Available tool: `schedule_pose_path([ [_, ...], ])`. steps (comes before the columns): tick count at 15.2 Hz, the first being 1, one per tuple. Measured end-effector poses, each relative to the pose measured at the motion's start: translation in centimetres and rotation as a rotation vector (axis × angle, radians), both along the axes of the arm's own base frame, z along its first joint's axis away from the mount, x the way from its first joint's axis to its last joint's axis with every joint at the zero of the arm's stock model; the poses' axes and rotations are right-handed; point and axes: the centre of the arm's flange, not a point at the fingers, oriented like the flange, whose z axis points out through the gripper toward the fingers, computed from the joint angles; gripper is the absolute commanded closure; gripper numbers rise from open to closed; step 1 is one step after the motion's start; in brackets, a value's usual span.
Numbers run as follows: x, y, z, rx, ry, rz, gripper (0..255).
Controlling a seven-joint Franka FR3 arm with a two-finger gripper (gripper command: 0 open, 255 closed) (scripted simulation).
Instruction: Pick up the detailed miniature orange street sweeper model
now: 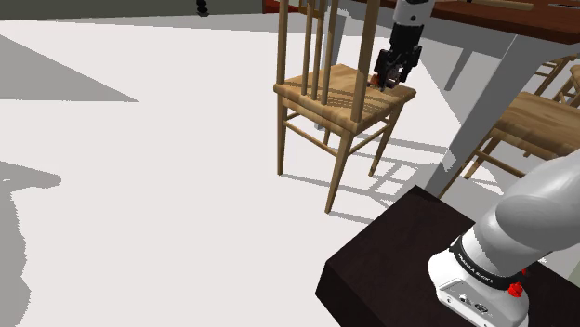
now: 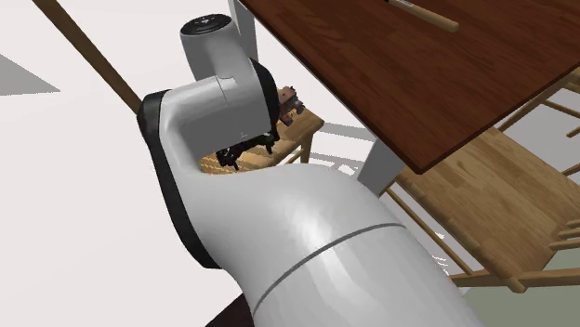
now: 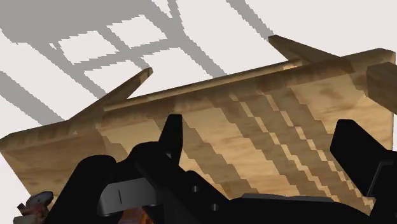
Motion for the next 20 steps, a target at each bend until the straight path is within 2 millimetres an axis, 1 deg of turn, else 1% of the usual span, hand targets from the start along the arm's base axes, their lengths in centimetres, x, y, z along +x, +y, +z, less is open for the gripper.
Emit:
schedule_pose_path([
  [1,0.3,-0.8,0.9,-0.053,-0.008,0.02,0],
  [2,1.0,-2.3,1.4,-0.106,-0.012,0.032,0],
  [3,1.6,-3.6,1.3,-0.126,-0.005,0.031,0],
  [4,2.8,-4.6,0.3,-0.081,-0.006,0.009,0],
  [5,3.8,-5.4,-0.2,-0.053,-0.01,-0.007,0],
  [6,4.8,-6.4,-0.4,-0.041,-0.014,-0.018,0],
  [10,7.2,-10.5,-1.0,-0.042,-0.026,-0.041,0],
  [11,8.0,-11.1,-1.2,-0.045,-0.029,-0.045,0],
  [13,8.4,-11.6,-1.8,-0.047,-0.03,-0.046,0],
  [19,8.7,-11.7,-4.7,-0.048,-0.032,-0.047,0],
  [20,8.6,-11.7,-5.0,-0.048,-0.031,-0.047,255],
])
